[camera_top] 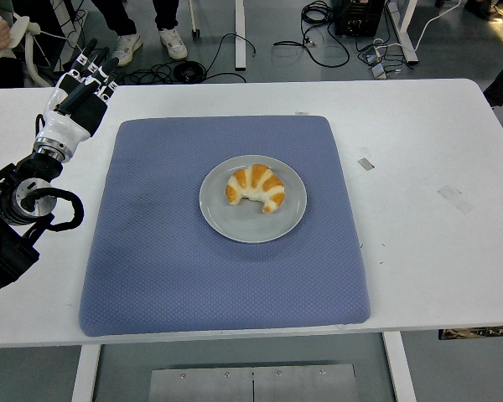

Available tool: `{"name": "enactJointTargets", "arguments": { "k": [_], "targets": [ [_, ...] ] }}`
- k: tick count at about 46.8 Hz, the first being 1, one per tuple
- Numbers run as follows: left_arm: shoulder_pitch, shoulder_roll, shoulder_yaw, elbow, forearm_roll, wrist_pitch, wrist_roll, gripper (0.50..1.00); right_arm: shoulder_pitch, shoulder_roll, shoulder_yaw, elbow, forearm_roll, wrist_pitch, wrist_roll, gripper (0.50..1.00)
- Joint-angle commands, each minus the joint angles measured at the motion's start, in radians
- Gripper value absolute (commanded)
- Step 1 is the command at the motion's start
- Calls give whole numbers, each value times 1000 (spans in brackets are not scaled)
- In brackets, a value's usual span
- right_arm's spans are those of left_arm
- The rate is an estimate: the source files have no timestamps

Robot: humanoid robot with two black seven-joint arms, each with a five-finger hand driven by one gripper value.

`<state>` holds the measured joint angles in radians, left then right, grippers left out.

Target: Place the bread on the table

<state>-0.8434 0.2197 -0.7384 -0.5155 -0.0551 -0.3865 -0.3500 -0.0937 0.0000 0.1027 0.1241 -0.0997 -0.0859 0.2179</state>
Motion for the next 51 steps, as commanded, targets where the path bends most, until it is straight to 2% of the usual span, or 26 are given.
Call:
{"name": "enactJointTargets", "arguments": {
  "k": [1, 5, 36, 51],
  "targets": [
    [0, 0, 8, -1, 1, 0, -7, 983, 0, 0, 0, 0, 0, 0, 0, 1000],
    [-6, 0, 11, 0, 1, 1, -23, 983, 0, 0, 0, -1, 0, 0, 0, 1000],
    [-2, 4, 16, -23, 4, 1, -24, 983, 0, 0, 0, 0, 0, 0, 0, 1000],
    [-5, 12, 59, -49, 86, 20, -24, 983, -1, 0, 0, 0, 0, 0, 0, 1000]
  ]
}}
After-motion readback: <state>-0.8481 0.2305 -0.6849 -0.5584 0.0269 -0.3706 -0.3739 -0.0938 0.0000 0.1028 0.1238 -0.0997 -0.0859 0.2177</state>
